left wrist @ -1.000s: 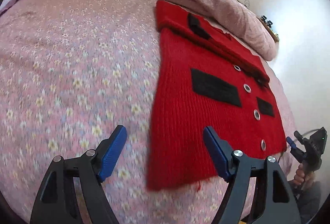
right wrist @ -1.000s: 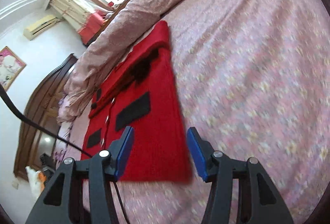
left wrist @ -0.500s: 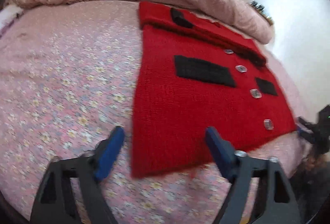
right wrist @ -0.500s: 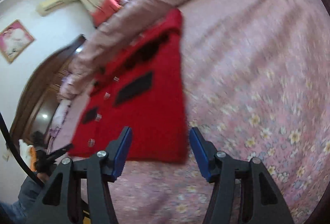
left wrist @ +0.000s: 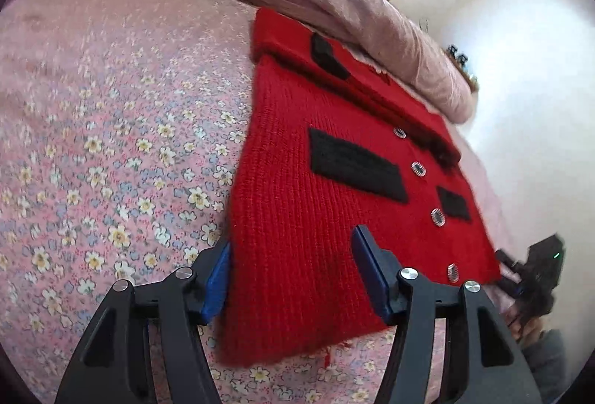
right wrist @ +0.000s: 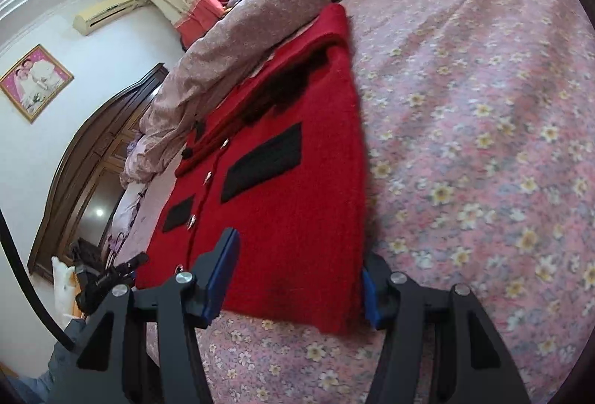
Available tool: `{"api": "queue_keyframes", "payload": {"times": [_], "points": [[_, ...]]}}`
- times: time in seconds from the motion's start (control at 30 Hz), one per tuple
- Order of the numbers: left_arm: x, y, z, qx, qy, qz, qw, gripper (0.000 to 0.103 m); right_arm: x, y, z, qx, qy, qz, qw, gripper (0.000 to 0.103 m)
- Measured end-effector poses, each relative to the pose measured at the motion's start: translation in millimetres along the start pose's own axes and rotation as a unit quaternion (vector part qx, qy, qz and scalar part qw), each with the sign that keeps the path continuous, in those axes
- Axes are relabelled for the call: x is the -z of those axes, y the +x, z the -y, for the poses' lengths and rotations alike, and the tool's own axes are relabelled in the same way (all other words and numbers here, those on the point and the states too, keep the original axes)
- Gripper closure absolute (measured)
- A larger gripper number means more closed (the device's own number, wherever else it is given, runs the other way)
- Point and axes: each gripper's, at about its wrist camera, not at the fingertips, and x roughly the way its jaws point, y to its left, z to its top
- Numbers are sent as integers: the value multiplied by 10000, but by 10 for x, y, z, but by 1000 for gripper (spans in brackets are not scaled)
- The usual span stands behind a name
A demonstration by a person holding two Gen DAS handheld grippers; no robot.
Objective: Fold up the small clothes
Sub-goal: 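Grasp the cardigan hem with both tools and lift it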
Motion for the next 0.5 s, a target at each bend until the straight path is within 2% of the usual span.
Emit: {"api": "queue_keyframes", "payload": {"times": [0.1, 0.17, 0.3, 0.33, 0.43, 0.5], "points": [[23, -59, -87, 192, -320, -45, 9993, 55, 35, 14, -30, -58, -52, -80, 9999, 43], [43, -93, -140, 242, -482, -36, 9985, 61, 63, -23, 1, -144, 25, -85, 9999, 49], [28, -94, -205, 363, -705, -44, 9968, 64, 79, -20, 137, -282, 400, -124, 9987, 76], [29, -97, -200, 334, -678, -45, 9971, 67, 78, -5, 165, -284, 489, -123, 9983, 83], [34, -93, -180, 137, -576, -112, 9982, 83, 65, 12, 222, -279, 693, -119, 9971, 88], [46, -99, -198, 212, -684, -138, 9973, 83, 71, 21, 213, -237, 715, -111, 9971, 88]]}}
